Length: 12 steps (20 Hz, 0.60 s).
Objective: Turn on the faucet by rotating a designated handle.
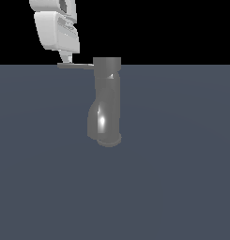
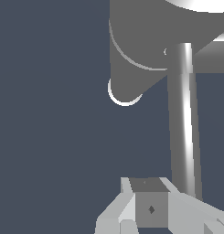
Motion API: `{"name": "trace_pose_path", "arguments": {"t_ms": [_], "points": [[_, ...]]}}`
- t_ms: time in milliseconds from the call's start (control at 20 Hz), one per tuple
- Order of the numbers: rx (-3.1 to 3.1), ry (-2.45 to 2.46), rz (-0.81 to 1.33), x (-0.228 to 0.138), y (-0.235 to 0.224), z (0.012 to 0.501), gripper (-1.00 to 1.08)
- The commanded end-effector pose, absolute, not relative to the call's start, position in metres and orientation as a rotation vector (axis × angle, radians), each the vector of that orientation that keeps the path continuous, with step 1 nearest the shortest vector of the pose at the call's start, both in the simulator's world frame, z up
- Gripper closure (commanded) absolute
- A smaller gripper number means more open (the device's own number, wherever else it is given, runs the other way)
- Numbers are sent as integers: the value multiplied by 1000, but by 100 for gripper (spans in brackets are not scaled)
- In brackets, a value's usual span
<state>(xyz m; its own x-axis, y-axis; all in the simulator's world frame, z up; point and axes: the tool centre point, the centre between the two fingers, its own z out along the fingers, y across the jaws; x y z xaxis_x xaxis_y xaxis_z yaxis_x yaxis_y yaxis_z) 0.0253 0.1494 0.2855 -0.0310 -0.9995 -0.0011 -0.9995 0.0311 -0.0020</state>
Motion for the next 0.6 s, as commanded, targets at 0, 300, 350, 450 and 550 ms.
{"name": "trace_pose_path", "arguments": {"t_ms": [0,300,350,450,550], "points": [[-2186,2257,0,17,148,285,108],[-2186,2257,0,1,148,285,108],[-2186,2257,0,-2,148,285,108],[-2186,2257,0,-7,147,285,108],[-2185,2257,0,-13,147,285,108]]}}
